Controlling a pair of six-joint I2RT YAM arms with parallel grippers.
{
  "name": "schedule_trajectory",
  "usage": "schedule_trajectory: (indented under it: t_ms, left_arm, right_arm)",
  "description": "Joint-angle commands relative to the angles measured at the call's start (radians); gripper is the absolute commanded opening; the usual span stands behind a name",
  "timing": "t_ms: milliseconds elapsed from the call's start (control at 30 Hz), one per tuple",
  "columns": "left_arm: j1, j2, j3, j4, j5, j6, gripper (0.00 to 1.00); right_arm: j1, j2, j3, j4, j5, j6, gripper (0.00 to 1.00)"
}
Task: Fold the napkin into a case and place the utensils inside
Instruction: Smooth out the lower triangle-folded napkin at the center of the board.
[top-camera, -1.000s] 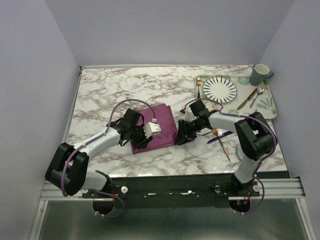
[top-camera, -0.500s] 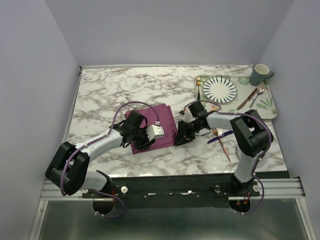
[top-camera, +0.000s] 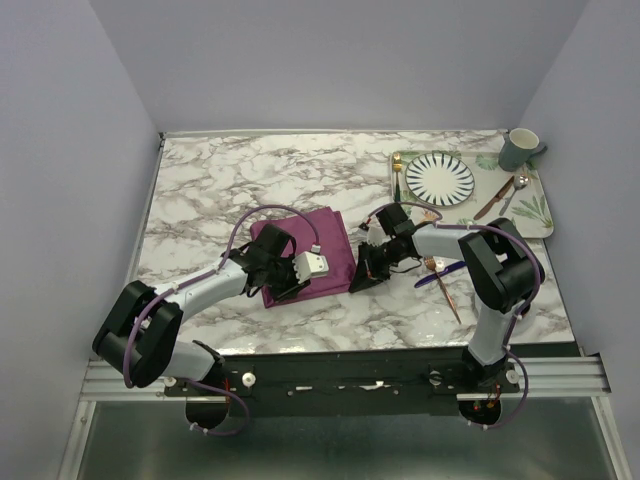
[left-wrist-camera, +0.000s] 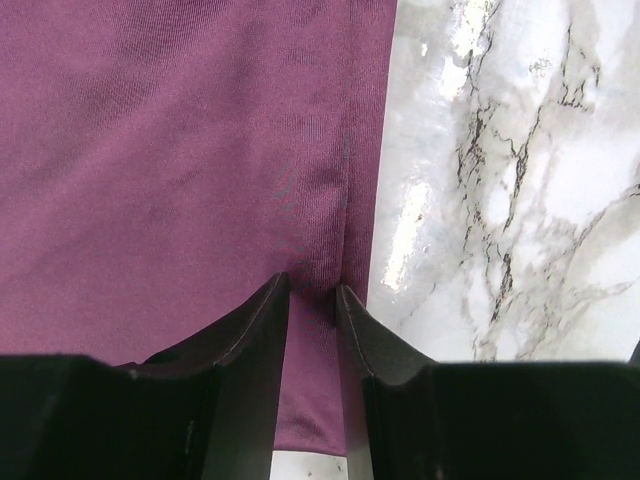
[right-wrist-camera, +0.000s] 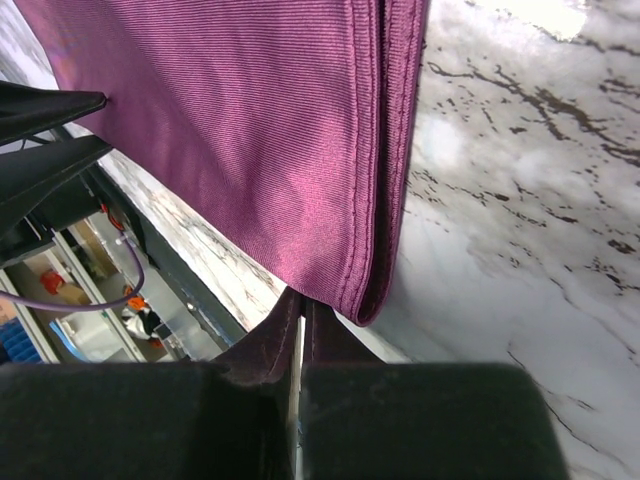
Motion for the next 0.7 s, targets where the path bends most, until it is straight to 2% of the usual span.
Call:
schedule_trajectory:
  t_ms: [0,233,667]
  left_arm:
    - [-0.005,-0.009,-0.009,-0.002,-0.023,0.025,0.35]
    - [-0.005,-0.057,-0.039,-0.068,-0.023,0.083,0.19]
    - [-0.004,-0.077,-0.074,-0.086,-0.076,0.112,0.12]
  right_arm:
    - [-0.002,0.020,0.021,0.002,0.010,-0.007,0.05]
    - [-0.002,0.020,0.029,-0.007,0.016,-0.010,0.01]
    - [-0.002,0.015,0.024,-0.024,0.020,-0.028,0.01]
